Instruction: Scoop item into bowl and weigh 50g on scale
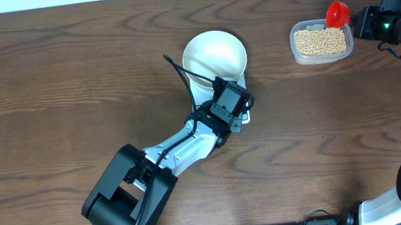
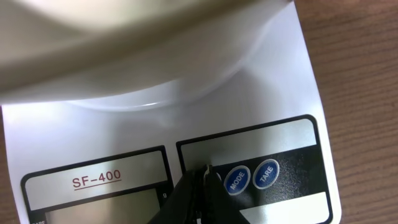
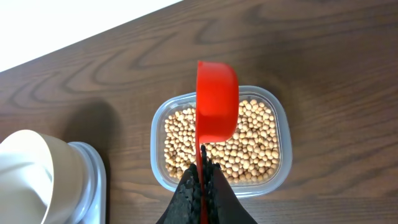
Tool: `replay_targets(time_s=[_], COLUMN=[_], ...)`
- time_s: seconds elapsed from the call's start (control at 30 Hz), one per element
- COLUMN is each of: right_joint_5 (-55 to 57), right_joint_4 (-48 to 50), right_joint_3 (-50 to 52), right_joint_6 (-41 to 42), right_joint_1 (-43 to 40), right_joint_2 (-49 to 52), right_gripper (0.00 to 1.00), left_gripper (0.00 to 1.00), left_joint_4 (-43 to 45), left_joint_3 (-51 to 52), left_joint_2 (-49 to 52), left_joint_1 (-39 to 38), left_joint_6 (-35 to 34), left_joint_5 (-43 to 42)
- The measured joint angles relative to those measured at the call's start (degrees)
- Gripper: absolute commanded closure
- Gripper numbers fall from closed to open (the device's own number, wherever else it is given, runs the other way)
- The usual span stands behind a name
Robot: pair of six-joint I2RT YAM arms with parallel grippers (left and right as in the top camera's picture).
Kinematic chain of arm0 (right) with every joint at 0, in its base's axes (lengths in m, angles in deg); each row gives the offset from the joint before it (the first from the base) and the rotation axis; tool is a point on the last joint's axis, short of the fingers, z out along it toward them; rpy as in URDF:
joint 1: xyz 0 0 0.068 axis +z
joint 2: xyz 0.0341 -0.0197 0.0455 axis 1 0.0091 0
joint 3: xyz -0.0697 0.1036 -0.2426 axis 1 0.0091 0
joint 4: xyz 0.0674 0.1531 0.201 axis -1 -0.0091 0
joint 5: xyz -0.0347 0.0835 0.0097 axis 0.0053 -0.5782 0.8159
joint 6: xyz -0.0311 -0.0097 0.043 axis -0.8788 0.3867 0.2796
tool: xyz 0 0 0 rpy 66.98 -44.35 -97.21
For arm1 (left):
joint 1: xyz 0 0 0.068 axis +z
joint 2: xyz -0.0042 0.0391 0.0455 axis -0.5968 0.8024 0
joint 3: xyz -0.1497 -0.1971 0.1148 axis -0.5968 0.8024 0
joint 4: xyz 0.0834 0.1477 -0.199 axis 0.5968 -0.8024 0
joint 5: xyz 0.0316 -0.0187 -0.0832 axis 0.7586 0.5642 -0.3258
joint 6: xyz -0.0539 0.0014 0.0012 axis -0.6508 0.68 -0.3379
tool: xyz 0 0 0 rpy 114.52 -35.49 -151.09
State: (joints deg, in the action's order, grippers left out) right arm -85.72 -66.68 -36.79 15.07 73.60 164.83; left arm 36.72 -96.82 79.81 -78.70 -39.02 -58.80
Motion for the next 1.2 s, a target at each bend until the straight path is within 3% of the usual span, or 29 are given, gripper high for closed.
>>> replay_targets(time_s=[1.2], right_joint_5=[-0.17], right_joint_4=[-0.68], right_joint_3=[0.00], right_joint_6=[-0.22], right_joint_1=[0.00], right_joint_2=[0.00], right_gripper=[0.99], left_gripper=[0.93], left_joint_4=[0.50], left_joint_3=[0.17], left_joint_2=[0.61], left_joint_1=[-2.84], left_joint_6=[0.50], left_joint_5=[5.14])
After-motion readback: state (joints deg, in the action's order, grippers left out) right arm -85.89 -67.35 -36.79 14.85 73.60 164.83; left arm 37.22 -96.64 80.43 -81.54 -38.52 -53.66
